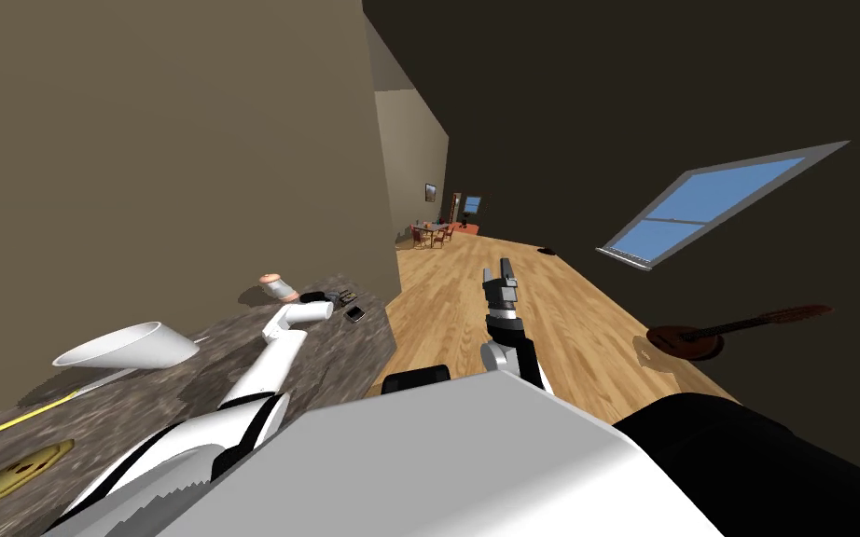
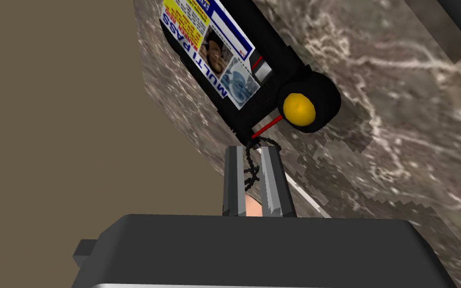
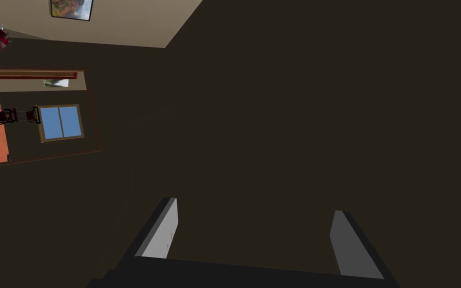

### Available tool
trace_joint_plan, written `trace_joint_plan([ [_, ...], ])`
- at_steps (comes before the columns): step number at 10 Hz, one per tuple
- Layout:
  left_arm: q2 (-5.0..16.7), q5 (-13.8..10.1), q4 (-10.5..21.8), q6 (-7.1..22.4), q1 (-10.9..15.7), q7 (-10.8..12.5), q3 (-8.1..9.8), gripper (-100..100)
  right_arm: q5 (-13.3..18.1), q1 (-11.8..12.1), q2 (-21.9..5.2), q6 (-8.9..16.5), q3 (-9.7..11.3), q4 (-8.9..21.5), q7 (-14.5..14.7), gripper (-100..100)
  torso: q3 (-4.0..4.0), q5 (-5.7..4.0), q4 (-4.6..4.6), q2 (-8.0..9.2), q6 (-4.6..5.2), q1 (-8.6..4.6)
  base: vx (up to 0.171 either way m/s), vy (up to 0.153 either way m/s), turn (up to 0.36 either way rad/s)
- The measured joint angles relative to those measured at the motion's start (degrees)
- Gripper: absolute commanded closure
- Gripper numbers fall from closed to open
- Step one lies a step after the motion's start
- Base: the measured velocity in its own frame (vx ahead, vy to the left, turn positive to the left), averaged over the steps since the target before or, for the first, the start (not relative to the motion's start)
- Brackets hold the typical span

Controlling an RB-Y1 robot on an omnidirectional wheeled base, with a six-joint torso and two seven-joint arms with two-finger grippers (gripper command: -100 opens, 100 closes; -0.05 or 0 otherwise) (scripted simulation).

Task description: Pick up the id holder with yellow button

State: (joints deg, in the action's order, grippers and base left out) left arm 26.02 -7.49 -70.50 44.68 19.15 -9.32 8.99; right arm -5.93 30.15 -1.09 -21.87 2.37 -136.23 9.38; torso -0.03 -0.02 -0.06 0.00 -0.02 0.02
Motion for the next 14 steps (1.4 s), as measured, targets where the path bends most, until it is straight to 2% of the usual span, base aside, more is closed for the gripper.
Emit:
trace_joint_plan([
  [1, 0.0, 0.0, 0.0, 0.0, 0.0, 0.0, 0.00, 100, 0.0, 0.0, 0.0, 0.0, 0.0, 0.0, 0.0, 0, 0.00, 0.00, 0.00, -0.01, 0.00, 0.00, 0.044, 0.037, 0.363],
  [2, -0.8, 0.4, -1.9, 1.0, -0.5, 0.0, -0.94, 100, 0.0, 0.0, 0.0, 0.0, 0.0, 0.0, 0.0, 0, -0.04, 0.00, -0.03, -0.07, -0.21, 0.15, 0.093, 0.050, 0.344],
  [4, -2.1, 1.2, -5.2, 2.6, -2.4, -0.1, -2.43, 100, 0.0, 0.0, 0.0, 0.0, 0.0, 0.0, 0.0, 0, -0.16, 0.03, -0.06, -0.27, 0.03, 0.14, 0.064, 0.033, 0.099],
  [7, -4.8, 3.0, -10.9, 5.8, -3.6, 0.3, -5.28, 100, 0.0, 0.0, 0.0, 0.0, 0.0, 0.0, 0.0, 0, -0.17, 0.01, -0.08, -0.29, -0.07, 0.14, 0.071, 0.030, 0.189],
  [10, -6.2, 3.9, -14.5, 7.3, -4.4, 0.3, -6.82, 100, 0.0, 0.0, 0.0, 0.0, 0.0, 0.0, 0.0, 0, -0.09, -0.02, -0.04, -0.14, 0.03, 0.03, 0.038, 0.017, 0.113],
  [13, -9.3, 6.2, -21.3, 10.8, -6.8, 0.9, -9.75, 100, 0.0, 0.0, 0.0, 0.0, 0.0, 0.0, 0.0, 0, -0.15, -0.02, -0.05, -0.27, -0.05, 0.11, 0.068, 0.025, 0.196],
  [14, -9.4, 6.3, -21.6, 11.1, -6.9, 1.0, -9.86, 0, 0.0, 0.0, 0.0, 0.0, 0.0, 0.0, 0.0, 0, -0.13, -0.01, -0.07, -0.20, 0.03, 0.07, 0.006, 0.002, -0.009],
])
